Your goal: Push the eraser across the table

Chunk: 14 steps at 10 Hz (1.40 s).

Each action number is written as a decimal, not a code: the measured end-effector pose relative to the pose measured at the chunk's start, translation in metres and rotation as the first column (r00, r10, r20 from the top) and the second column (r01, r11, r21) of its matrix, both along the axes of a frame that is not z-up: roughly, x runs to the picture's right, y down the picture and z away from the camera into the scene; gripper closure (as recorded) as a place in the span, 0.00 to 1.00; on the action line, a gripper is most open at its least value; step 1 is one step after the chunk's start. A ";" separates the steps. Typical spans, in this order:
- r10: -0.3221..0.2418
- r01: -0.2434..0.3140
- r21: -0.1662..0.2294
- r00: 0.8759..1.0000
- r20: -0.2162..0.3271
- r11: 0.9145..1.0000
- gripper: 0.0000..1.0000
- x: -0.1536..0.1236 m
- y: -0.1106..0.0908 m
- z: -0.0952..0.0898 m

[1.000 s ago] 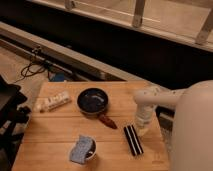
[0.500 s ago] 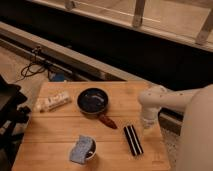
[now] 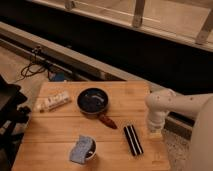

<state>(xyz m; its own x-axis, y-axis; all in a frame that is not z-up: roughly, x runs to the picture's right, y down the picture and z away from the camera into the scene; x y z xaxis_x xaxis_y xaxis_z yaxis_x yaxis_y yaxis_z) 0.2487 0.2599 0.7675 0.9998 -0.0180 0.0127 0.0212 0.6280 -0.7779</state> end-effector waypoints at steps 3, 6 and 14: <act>-0.007 0.008 -0.052 1.000 0.029 0.999 0.90 -0.006 0.021 -0.004; -0.033 0.040 -0.086 0.996 0.078 0.996 0.90 -0.025 0.029 -0.002; -0.093 0.129 -0.119 0.957 0.275 0.984 0.90 -0.093 0.030 -0.003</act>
